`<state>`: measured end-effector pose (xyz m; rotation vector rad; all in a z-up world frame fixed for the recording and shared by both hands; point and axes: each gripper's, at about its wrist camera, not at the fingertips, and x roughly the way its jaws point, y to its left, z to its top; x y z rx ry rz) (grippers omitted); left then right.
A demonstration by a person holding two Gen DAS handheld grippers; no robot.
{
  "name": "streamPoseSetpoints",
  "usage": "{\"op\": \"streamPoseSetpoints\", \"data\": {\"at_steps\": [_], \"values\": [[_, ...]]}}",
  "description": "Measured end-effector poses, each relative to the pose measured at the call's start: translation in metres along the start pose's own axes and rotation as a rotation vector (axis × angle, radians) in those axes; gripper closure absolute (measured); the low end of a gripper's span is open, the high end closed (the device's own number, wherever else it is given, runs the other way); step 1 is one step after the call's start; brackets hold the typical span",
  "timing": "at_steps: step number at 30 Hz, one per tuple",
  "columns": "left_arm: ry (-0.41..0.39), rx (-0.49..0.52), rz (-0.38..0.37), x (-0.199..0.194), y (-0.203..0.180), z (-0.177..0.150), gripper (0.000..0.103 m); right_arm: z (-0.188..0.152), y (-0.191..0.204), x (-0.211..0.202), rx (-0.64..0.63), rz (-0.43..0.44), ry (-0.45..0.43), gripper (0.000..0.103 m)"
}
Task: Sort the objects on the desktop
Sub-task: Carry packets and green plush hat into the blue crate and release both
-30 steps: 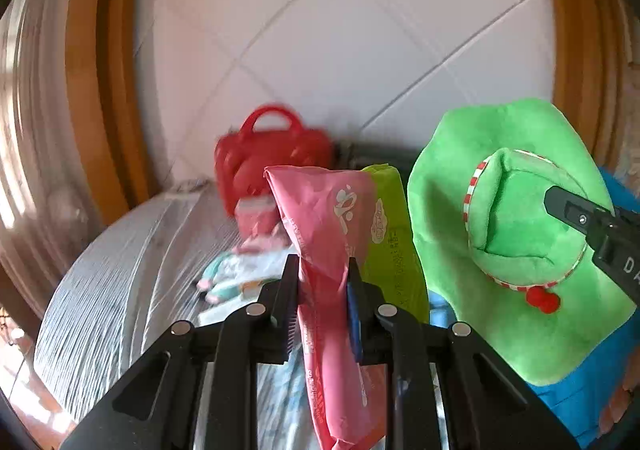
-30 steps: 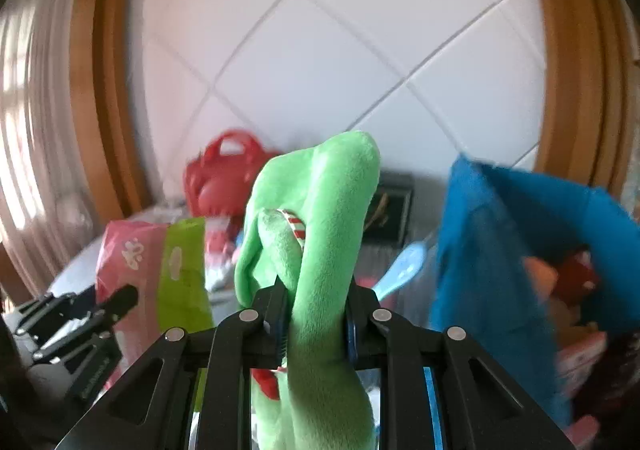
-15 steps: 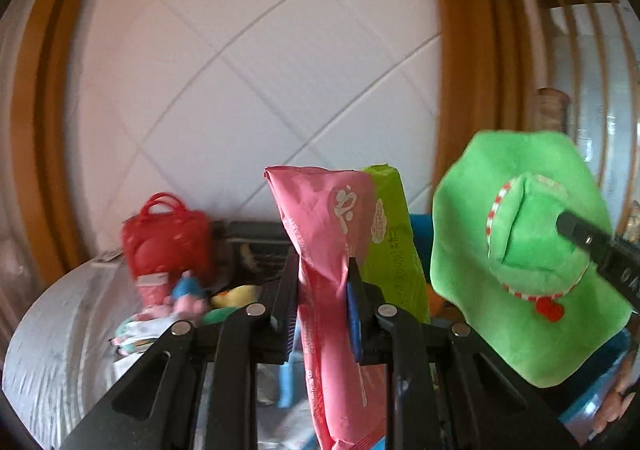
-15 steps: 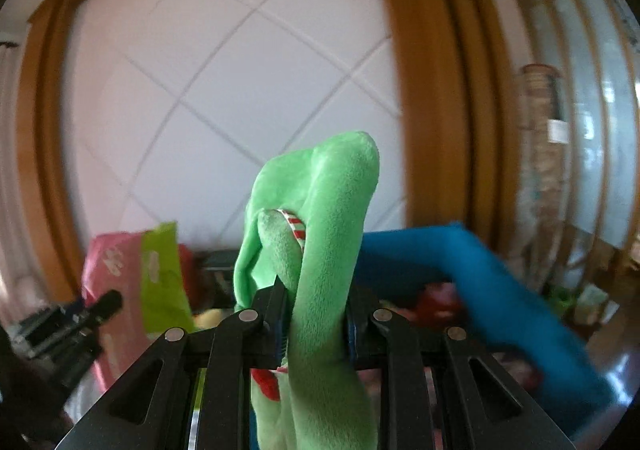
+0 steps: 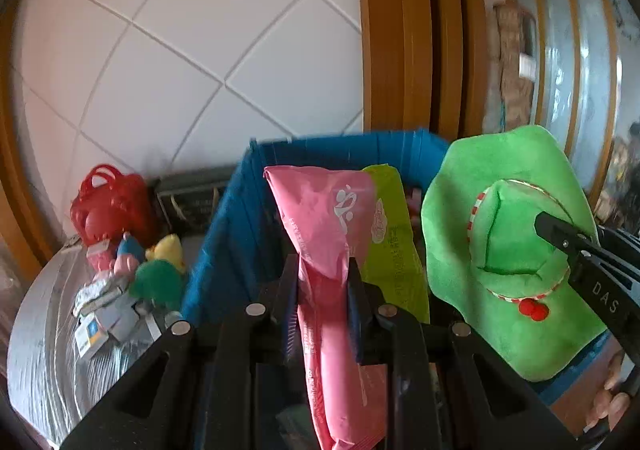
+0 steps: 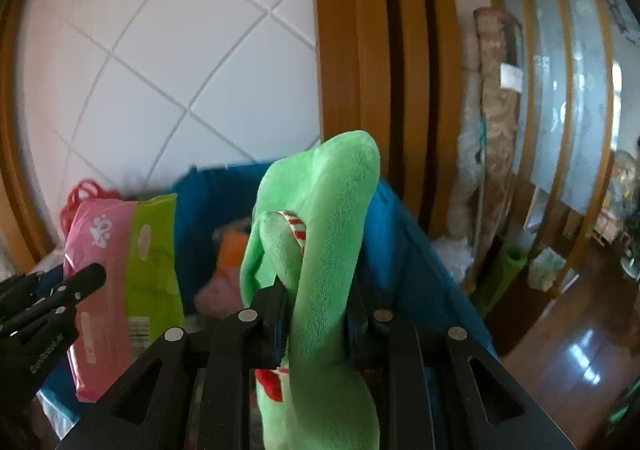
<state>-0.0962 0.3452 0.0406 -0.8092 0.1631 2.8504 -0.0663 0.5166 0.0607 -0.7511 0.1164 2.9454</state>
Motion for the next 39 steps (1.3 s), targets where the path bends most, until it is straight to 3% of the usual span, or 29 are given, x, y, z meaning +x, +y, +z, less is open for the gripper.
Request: {"op": "streamPoseSetpoints", "data": {"at_steps": [11, 13, 17, 18, 20, 22, 24, 27, 39], "values": [[0.090, 0.017, 0.076, 0.016, -0.017, -0.009, 0.083, -0.034, 0.002, 0.042, -0.128, -0.008, 0.158, 0.076], [0.097, 0.017, 0.091, 0.018, -0.016, -0.010, 0.082, -0.036, 0.002, 0.042, -0.156, -0.017, 0.158, 0.071], [0.110, 0.019, 0.121, 0.019, -0.017, -0.011, 0.078, -0.039, -0.003, 0.043, -0.167, -0.024, 0.162, 0.043], [0.116, 0.019, 0.120, 0.020, -0.017, -0.011, 0.075, -0.039, -0.003, 0.043, -0.166, -0.022, 0.163, 0.035], [0.123, 0.014, 0.117, 0.020, -0.016, -0.012, 0.064, -0.038, -0.006, 0.041, -0.165, -0.024, 0.155, 0.029], [0.122, 0.017, 0.119, 0.018, -0.018, -0.013, 0.036, -0.038, -0.007, 0.038, -0.165, -0.029, 0.154, 0.019], [0.113, 0.021, 0.113, 0.014, -0.019, -0.013, 0.024, -0.037, -0.007, 0.036, -0.168, -0.029, 0.155, 0.006], [0.106, 0.023, 0.102, 0.008, -0.020, -0.012, 0.024, -0.035, -0.007, 0.032, -0.177, -0.036, 0.149, 0.000], [0.045, 0.000, 0.103, -0.015, -0.005, -0.010, 0.011, -0.030, -0.001, 0.019, -0.176, -0.057, 0.123, 0.000]]}}
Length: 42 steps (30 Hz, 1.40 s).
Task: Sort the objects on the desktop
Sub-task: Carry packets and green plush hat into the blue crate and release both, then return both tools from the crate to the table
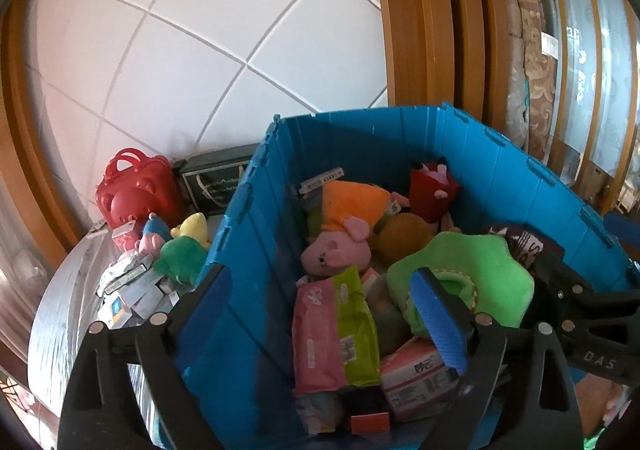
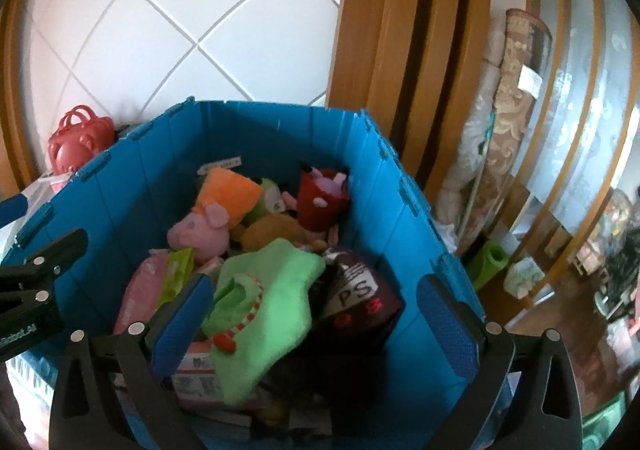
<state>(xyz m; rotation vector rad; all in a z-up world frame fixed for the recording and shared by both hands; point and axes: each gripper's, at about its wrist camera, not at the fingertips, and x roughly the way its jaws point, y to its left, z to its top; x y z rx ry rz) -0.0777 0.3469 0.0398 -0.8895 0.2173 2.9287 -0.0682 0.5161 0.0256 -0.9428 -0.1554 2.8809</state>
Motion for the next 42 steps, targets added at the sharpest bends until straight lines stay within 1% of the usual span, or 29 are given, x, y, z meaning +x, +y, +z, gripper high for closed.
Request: {"op": "streamPoseSetpoints", "data": {"at_steps": [3, 4, 7, 11, 15, 20, 22, 24, 27, 32, 34, 35, 37, 38, 40, 42], "values": [[-0.037, -0.017, -0.011, -0.012, 0.010, 0.001, 0.010, 0.004, 0.007, -0.009, 0.002, -0.001, -0.026, 0.000], [-0.048, -0.022, -0.009, -0.015, 0.013, 0.001, 0.008, 0.005, 0.009, -0.013, 0.008, 0.005, -0.036, 0.000], [-0.101, -0.040, 0.015, -0.029, 0.029, 0.002, 0.003, 0.011, 0.018, -0.026, 0.023, 0.031, -0.080, 0.000], [-0.156, -0.061, 0.055, -0.044, 0.058, -0.001, 0.002, 0.020, 0.044, -0.041, 0.038, 0.073, -0.136, 0.000], [-0.182, -0.091, 0.081, -0.050, 0.104, -0.007, 0.002, 0.031, 0.083, -0.050, 0.031, 0.131, -0.182, 0.000], [-0.166, -0.119, 0.162, -0.039, 0.182, -0.025, 0.002, 0.046, 0.151, -0.055, 0.013, 0.227, -0.225, 0.000], [-0.145, -0.123, 0.184, -0.030, 0.209, -0.034, 0.002, 0.050, 0.178, -0.055, 0.008, 0.266, -0.230, 0.000], [-0.106, -0.135, 0.195, -0.016, 0.238, -0.045, 0.002, 0.053, 0.209, -0.053, -0.005, 0.311, -0.230, 0.000], [-0.029, -0.161, 0.205, 0.010, 0.279, -0.066, 0.002, 0.054, 0.255, -0.048, -0.019, 0.367, -0.230, 0.000], [0.080, -0.197, 0.199, 0.052, 0.331, -0.100, 0.002, 0.048, 0.327, -0.024, -0.020, 0.424, -0.183, 0.000], [0.108, -0.199, 0.185, 0.069, 0.344, -0.113, 0.002, 0.039, 0.354, -0.005, -0.011, 0.430, -0.141, 0.000], [0.129, -0.195, 0.182, 0.080, 0.348, -0.122, 0.002, 0.034, 0.361, 0.004, -0.004, 0.432, -0.122, 0.000], [0.174, -0.189, 0.161, 0.103, 0.354, -0.140, 0.002, 0.018, 0.381, 0.029, 0.014, 0.429, -0.069, 0.000], [0.197, -0.188, 0.143, 0.115, 0.355, -0.147, 0.002, 0.005, 0.391, 0.043, 0.025, 0.412, -0.036, 0.000], [0.258, -0.175, 0.083, 0.146, 0.353, -0.164, 0.003, -0.020, 0.404, 0.070, 0.052, 0.369, 0.022, 0.000], [0.302, -0.149, 0.046, 0.168, 0.346, -0.177, 0.003, -0.044, 0.408, 0.096, 0.088, 0.321, 0.084, 0.000]]}}
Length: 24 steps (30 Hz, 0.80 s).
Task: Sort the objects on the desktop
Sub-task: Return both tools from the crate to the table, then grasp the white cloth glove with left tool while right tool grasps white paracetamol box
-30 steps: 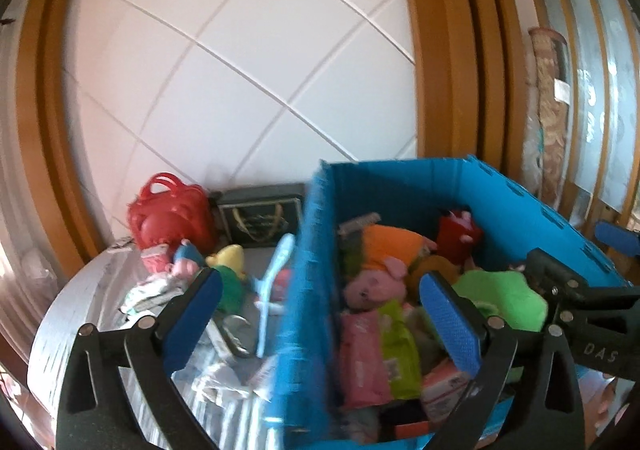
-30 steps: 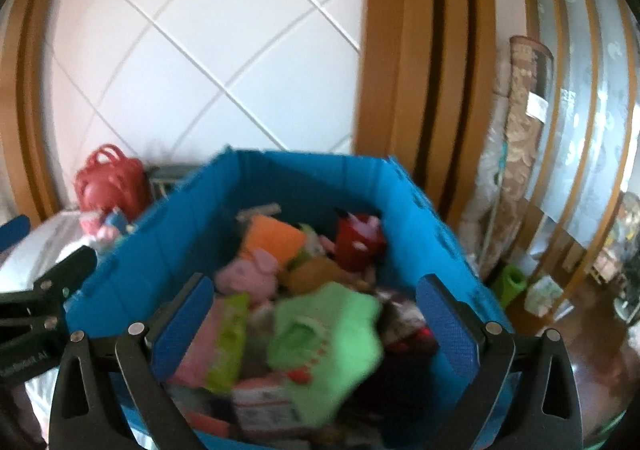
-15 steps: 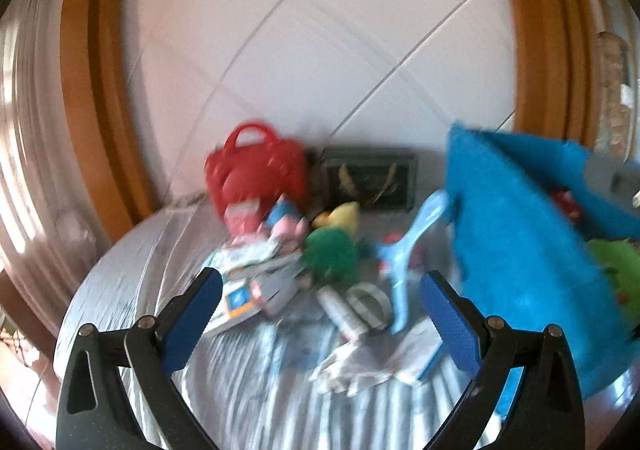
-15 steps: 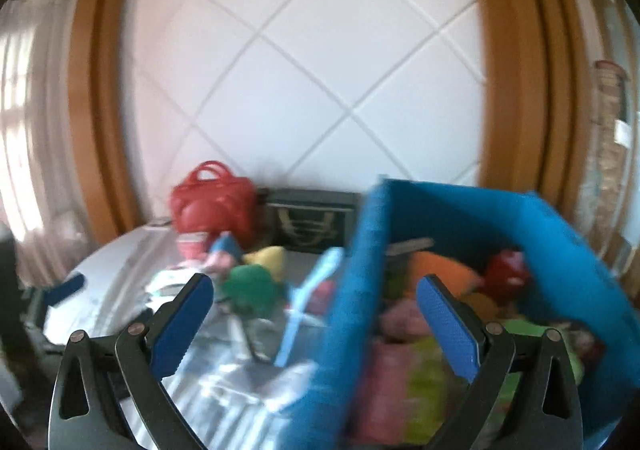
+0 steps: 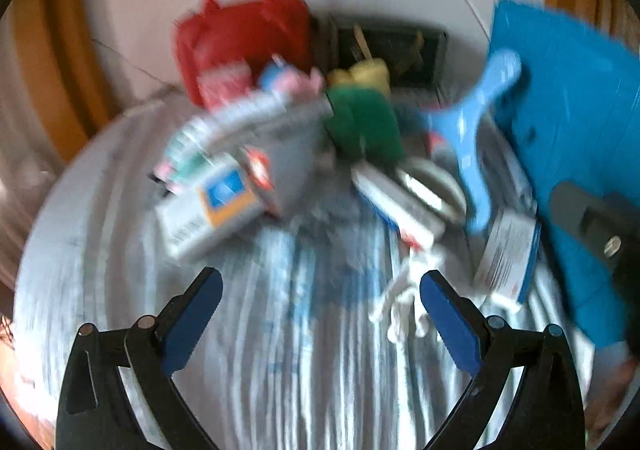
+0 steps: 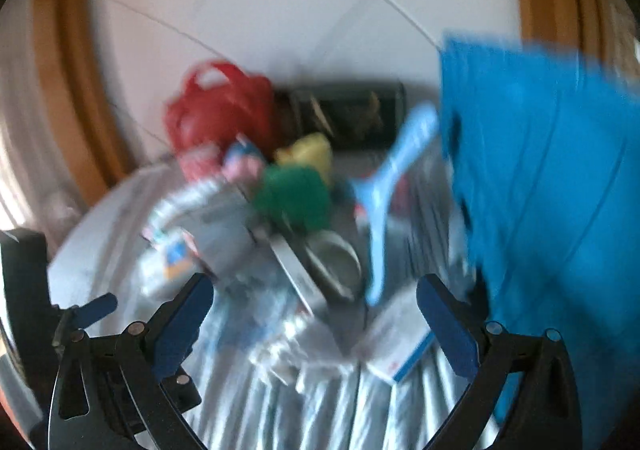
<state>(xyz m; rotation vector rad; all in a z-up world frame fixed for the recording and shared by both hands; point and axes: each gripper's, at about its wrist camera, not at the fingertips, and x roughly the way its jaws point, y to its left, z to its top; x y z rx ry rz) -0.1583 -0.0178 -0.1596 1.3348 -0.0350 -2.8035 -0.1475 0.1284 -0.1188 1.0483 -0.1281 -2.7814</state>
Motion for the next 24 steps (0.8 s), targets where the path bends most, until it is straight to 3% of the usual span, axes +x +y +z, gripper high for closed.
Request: {"op": "streamPoseSetpoints", "data": {"at_steps": [4, 10, 11, 13, 15, 19, 24], "values": [[0.020, 0.070, -0.109, 0.045, -0.023, -0.009, 0.003, -0.032, -0.023, 0.045, 0.096, -0.085, 0.103, 0.000], [0.114, 0.172, -0.202, 0.097, -0.064, -0.015, 0.006, -0.048, -0.055, 0.080, 0.160, -0.235, 0.166, 0.000], [0.122, 0.197, -0.205, 0.103, -0.071, -0.017, 0.012, -0.049, -0.059, 0.083, 0.168, -0.247, 0.176, 0.000], [0.153, 0.225, -0.201, 0.112, -0.076, -0.018, 0.060, -0.051, -0.068, 0.092, 0.191, -0.273, 0.197, 0.000], [0.161, 0.170, -0.263, 0.112, -0.067, -0.014, 0.076, -0.050, -0.072, 0.101, 0.197, -0.295, 0.219, 0.000], [0.092, 0.147, -0.178, 0.103, -0.051, -0.004, 0.079, -0.047, -0.070, 0.122, 0.177, -0.353, 0.269, 0.000], [0.059, 0.126, -0.129, 0.103, -0.034, 0.007, 0.084, -0.052, -0.065, 0.150, 0.146, -0.404, 0.330, 0.000]]}}
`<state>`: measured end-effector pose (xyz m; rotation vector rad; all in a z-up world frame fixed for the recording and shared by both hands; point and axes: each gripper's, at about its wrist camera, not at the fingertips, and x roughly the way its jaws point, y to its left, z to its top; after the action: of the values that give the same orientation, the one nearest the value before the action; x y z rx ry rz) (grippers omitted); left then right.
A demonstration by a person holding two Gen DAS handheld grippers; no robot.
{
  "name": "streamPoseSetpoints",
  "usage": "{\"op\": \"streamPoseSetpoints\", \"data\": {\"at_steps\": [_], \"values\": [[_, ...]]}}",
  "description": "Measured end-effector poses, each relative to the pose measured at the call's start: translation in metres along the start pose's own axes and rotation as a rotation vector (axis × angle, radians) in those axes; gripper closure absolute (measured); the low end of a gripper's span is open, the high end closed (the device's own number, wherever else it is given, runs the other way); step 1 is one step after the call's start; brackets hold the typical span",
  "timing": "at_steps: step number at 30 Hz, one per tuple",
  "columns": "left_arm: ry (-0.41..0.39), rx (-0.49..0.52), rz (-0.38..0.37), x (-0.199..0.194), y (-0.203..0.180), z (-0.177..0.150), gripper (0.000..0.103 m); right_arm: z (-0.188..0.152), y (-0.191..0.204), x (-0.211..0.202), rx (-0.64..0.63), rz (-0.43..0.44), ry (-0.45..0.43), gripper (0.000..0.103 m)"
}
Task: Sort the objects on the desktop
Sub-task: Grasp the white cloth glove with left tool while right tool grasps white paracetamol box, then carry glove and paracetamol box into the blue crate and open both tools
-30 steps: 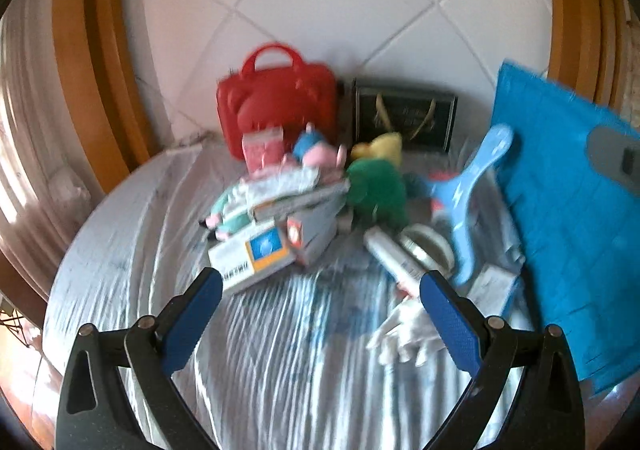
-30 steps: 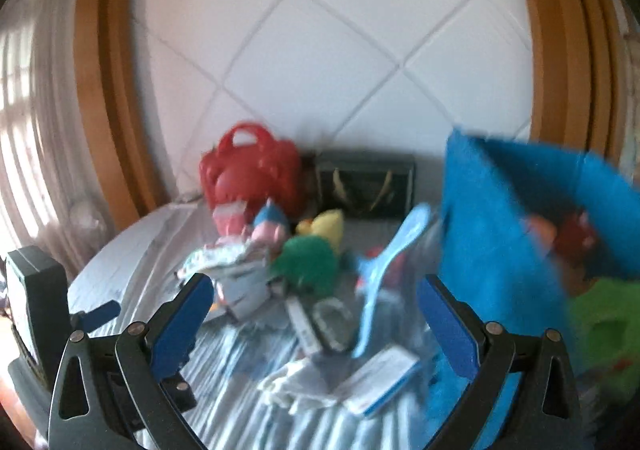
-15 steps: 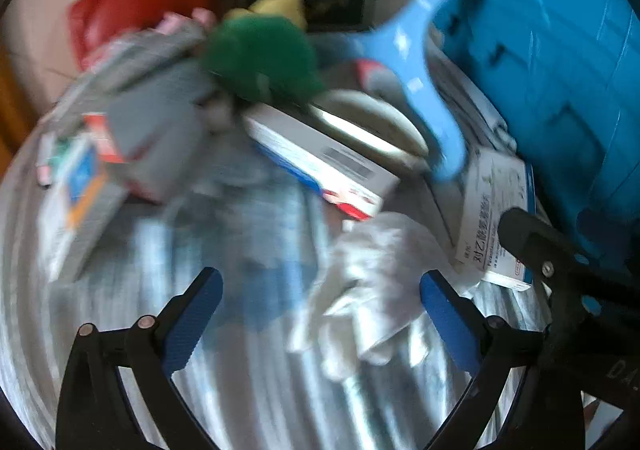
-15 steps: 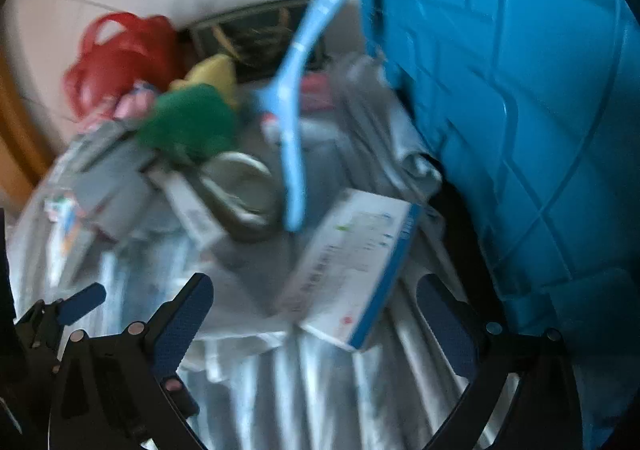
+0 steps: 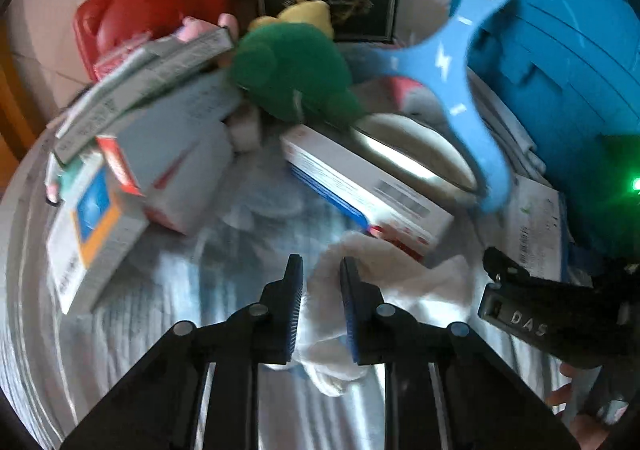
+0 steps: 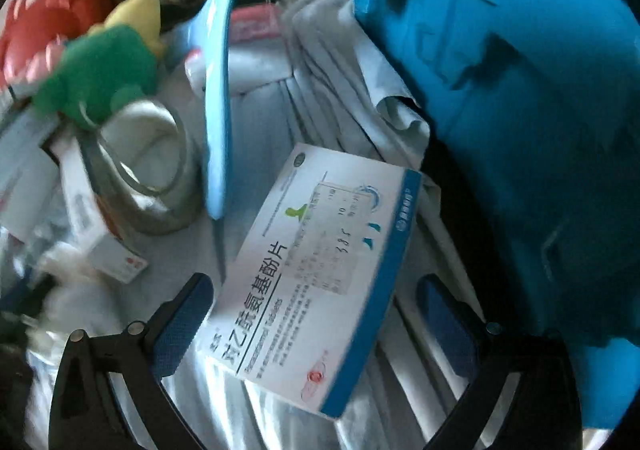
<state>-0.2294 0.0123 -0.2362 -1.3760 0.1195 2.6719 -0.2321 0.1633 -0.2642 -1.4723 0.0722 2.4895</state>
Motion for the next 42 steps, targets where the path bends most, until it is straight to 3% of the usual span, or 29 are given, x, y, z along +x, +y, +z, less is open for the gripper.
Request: {"op": "streamPoseSetpoints", "data": {"at_steps": [6, 8, 10, 11, 14, 15, 16, 17, 19, 25, 27, 32, 35, 40, 42], "values": [[0.049, -0.044, -0.100, 0.004, 0.005, -0.001, 0.084, 0.000, 0.005, 0.003, -0.033, -0.004, -0.001, 0.004], [0.056, -0.062, -0.137, 0.003, 0.002, -0.002, 0.074, -0.003, 0.001, -0.001, -0.038, 0.001, -0.001, 0.015], [0.057, -0.057, -0.145, 0.006, -0.004, -0.002, 0.038, -0.007, -0.005, -0.006, -0.039, 0.014, -0.002, 0.019], [0.053, -0.043, -0.129, 0.007, -0.010, -0.004, 0.032, -0.009, -0.007, -0.008, -0.042, 0.019, -0.004, 0.019], [0.038, 0.006, -0.096, 0.014, -0.022, -0.006, 0.030, -0.014, -0.014, -0.011, -0.047, 0.020, -0.008, 0.023], [0.051, 0.029, -0.093, 0.019, -0.024, -0.008, 0.040, -0.014, -0.018, -0.011, -0.040, 0.027, -0.007, 0.023], [0.059, 0.048, -0.095, 0.022, -0.026, -0.008, 0.076, -0.014, -0.020, -0.012, -0.037, 0.035, -0.006, 0.023], [0.079, 0.067, -0.085, 0.024, -0.029, -0.011, 0.083, -0.014, -0.021, -0.015, -0.039, 0.037, -0.008, 0.023], [0.055, 0.069, -0.072, 0.017, -0.027, -0.012, 0.090, -0.016, -0.021, -0.024, -0.045, 0.050, -0.024, 0.024], [-0.041, 0.033, -0.020, -0.037, -0.007, -0.004, 0.090, -0.022, -0.005, -0.067, -0.080, 0.146, -0.076, 0.029], [-0.073, 0.027, 0.017, -0.057, 0.001, 0.000, 0.090, -0.018, 0.000, -0.081, -0.095, 0.171, -0.110, 0.082], [-0.084, -0.003, 0.069, -0.080, 0.020, -0.001, 0.090, -0.016, 0.009, -0.089, -0.122, 0.262, -0.073, 0.076], [-0.051, -0.034, 0.090, -0.072, 0.029, -0.013, 0.090, -0.020, 0.000, -0.079, -0.139, 0.251, -0.035, 0.035], [0.006, -0.074, 0.103, -0.049, 0.034, -0.032, 0.090, -0.027, 0.001, -0.052, -0.190, 0.244, 0.018, 0.035], [0.013, -0.086, 0.103, -0.047, 0.036, -0.038, 0.090, -0.029, 0.002, -0.048, -0.184, 0.285, 0.031, 0.035]]}}
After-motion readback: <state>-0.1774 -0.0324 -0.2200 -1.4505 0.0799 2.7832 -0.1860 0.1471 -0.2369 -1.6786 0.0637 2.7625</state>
